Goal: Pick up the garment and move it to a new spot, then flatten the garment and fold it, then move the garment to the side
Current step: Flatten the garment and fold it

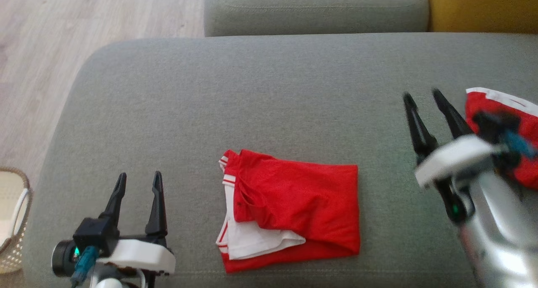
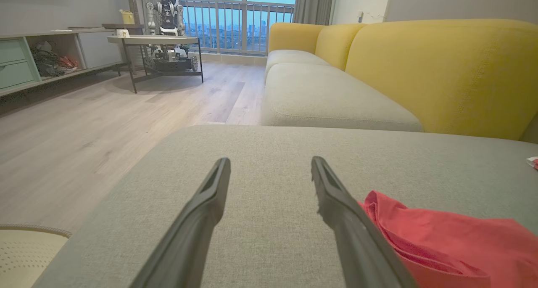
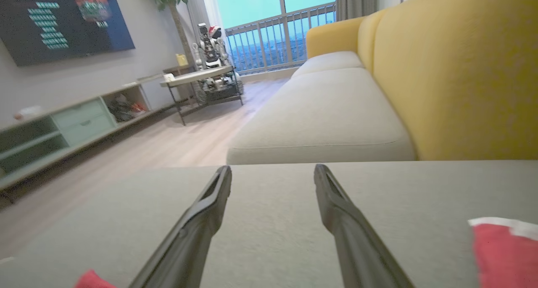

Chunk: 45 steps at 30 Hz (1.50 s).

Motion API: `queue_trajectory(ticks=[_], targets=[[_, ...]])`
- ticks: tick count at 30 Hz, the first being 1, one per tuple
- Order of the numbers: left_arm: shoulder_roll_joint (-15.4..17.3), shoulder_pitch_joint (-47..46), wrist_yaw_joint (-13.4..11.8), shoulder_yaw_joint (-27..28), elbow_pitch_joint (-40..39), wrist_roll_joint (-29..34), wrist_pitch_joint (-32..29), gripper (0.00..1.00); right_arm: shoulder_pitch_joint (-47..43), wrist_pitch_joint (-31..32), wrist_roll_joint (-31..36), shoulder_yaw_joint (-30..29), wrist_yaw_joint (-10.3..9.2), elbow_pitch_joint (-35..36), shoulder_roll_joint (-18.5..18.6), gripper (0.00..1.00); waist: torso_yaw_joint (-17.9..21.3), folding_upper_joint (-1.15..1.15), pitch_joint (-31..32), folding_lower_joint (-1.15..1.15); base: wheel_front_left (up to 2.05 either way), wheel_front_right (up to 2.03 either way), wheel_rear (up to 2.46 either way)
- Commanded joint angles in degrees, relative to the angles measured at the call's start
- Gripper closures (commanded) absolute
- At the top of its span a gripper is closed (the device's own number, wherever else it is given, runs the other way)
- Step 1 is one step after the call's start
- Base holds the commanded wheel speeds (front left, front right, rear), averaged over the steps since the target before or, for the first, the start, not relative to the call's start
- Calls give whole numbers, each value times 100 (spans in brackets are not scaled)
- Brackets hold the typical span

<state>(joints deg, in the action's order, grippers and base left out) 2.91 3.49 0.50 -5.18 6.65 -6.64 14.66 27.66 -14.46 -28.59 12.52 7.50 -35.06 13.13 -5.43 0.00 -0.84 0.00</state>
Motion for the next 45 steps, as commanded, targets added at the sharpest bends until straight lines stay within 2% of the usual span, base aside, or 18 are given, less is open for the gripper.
queue_trajectory(ticks=[1, 4, 7, 11, 16, 26, 27, 28, 31, 35, 40, 45], targets=[[-3, -182, -15, 178, -221, 27, 34, 0, -426, -53, 489, -337, -1, 552, -160, 0, 34, 0, 31, 0, 0, 0, 0], [-3, -209, -22, 135, -268, 7, 34, 0, -1110, -53, 1481, -921, -1, 1411, -455, 0, 62, 0, 36, 0, 0, 0, 0], [-3, -219, -73, 110, -336, -43, 34, 0, -1681, -53, 2189, -1345, -1, 2205, -735, 0, 77, 0, 33, 0, 0, 0, 0], [-3, -156, -173, 19, -381, -82, 34, 0, -2239, -53, 2649, -1671, -1, 2820, -961, 0, 88, 0, 55, 0, 0, 0, 0], [-3, -59, -260, -50, -388, -150, 34, 0, -2586, -53, 2678, -1752, -1, 3133, -1020, 0, 92, 0, 72, 0, 0, 0, 0], [-3, -36, -249, -159, -306, -159, 34, 0, -2696, -53, 2449, -1661, -1, 3065, -1024, 0, 23, 0, 46, 0, 0, 0, 0], [-3, -49, -237, -175, -301, -158, 34, 0, -2691, -53, 2422, -1607, -1, 3029, -1024, 46, -10, 0, 29, 0, 0, 0, 0], [-3, -62, -230, -182, -294, -154, 34, 0, -2681, -53, 2438, -1512, -1, 3006, -1025, 100, -48, 0, 13, 0, 0, 0, 0], [-3, -116, -205, -189, -272, -144, 34, 0, -2615, -53, 2434, -1148, -1, 2909, -1025, 100, -186, 0, -62, 0, 0, 0, 0], [-3, -183, -187, -171, -254, -152, 34, 0, -2427, -53, 2379, -352, -1, 2574, -1025, 100, -403, 0, -185, 0, 0, 0, 0], [-3, -260, -165, -211, -226, -183, 34, 0, -2009, -53, 2160, 459, -1, 1709, -1025, 100, -731, 0, -329, 0, 0, 0, 0], [-3, -366, -137, -302, -186, -241, 34, 0, -1480, -53, 1704, 792, -1, 711, -1025, 100, -1139, 0, -481, 0, 0, 0, 0]])
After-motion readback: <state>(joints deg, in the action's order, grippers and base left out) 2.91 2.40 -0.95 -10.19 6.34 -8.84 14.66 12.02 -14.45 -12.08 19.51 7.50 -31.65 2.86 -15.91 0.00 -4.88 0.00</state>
